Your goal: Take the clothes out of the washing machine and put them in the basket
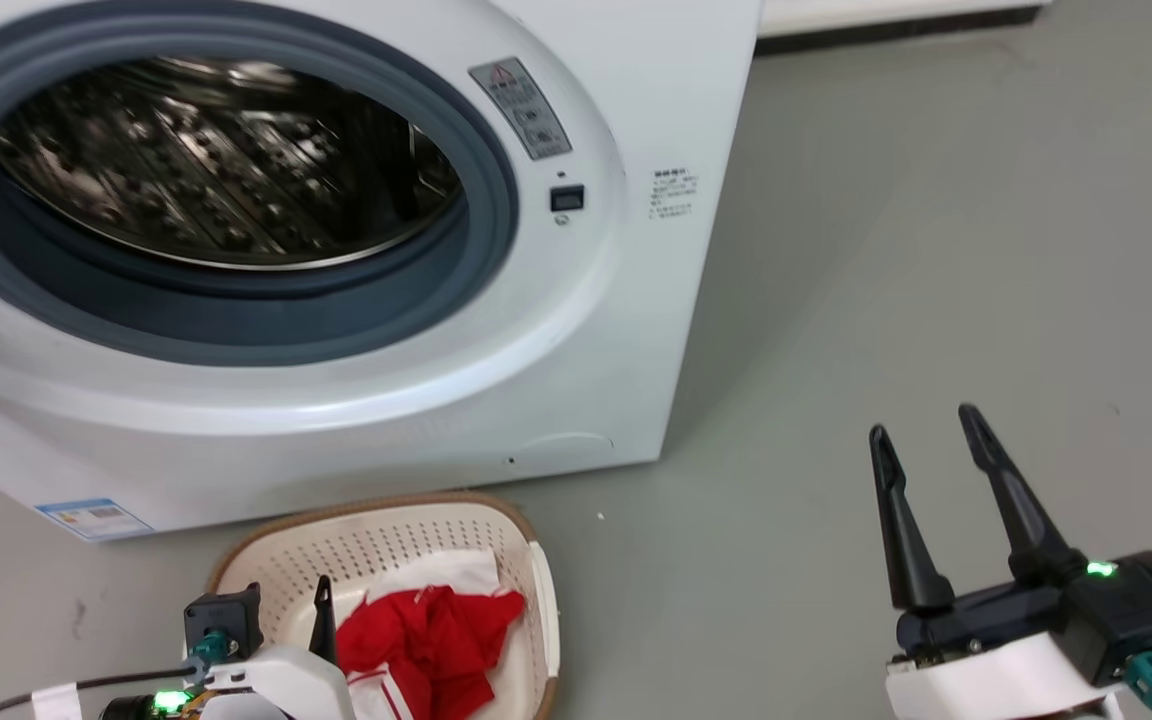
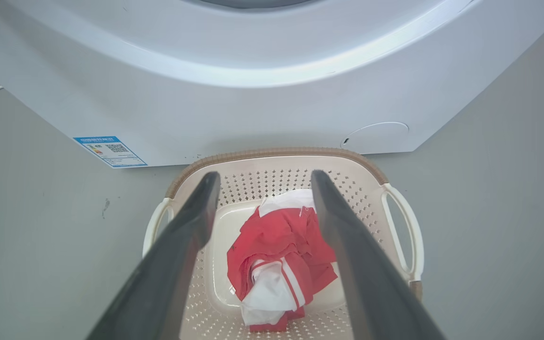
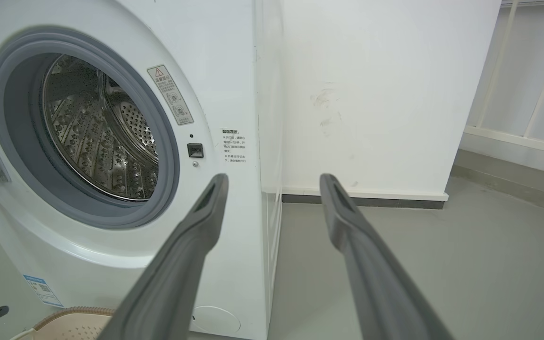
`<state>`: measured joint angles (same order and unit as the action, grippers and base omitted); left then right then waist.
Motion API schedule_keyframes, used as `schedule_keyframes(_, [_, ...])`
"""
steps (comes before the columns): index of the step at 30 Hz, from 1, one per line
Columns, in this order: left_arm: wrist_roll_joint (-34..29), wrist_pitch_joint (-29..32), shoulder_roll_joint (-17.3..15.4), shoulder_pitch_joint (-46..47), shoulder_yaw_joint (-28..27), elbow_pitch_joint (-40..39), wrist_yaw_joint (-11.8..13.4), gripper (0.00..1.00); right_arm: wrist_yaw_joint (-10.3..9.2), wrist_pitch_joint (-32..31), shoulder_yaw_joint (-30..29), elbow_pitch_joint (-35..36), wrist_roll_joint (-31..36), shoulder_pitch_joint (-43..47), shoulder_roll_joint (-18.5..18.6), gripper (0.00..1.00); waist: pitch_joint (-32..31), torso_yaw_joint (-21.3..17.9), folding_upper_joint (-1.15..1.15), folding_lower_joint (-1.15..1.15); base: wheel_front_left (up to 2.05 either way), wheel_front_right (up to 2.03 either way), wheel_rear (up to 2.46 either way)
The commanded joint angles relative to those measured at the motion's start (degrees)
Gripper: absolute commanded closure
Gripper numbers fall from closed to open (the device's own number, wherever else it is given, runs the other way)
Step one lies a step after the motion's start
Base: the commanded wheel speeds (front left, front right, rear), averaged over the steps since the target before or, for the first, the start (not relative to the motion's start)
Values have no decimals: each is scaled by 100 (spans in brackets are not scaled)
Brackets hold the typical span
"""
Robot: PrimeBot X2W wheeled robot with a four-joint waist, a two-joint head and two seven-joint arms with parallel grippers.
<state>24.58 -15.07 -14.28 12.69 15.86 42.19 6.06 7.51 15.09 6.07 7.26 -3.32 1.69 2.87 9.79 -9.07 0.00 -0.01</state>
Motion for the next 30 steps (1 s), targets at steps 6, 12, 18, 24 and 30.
schedule_keyframes(6, [-638, -14, 213, -555, -571, -1015, 10, 0, -4, 11, -51, -48, 23, 286, 1, 0, -438, 248, 0, 1, 0, 0, 0])
schedule_keyframes(12, [-1271, -14, 502, -1064, -1198, -2131, -27, 0, -4, 11, -101, -89, 23, 454, 0, 0, -691, 382, 0, 1, 0, 0, 0])
schedule_keyframes(18, [-1632, -14, 777, -1429, -1603, -3056, -190, 0, -4, 11, -167, -94, -18, 556, 0, 0, -809, 444, 0, 1, 0, 0, 0])
schedule_keyframes(24, [-1924, -14, 988, -1699, -1886, -3725, -256, 0, -4, 11, -274, -131, -125, 630, -1, 0, -882, 471, 0, 1, 0, 0, 0])
schedule_keyframes(30, [-2145, -14, 1081, -1928, -1916, -4072, -200, 0, -4, 11, -358, -147, -236, 699, -1, 0, -933, 459, 0, 1, 0, 0, 0])
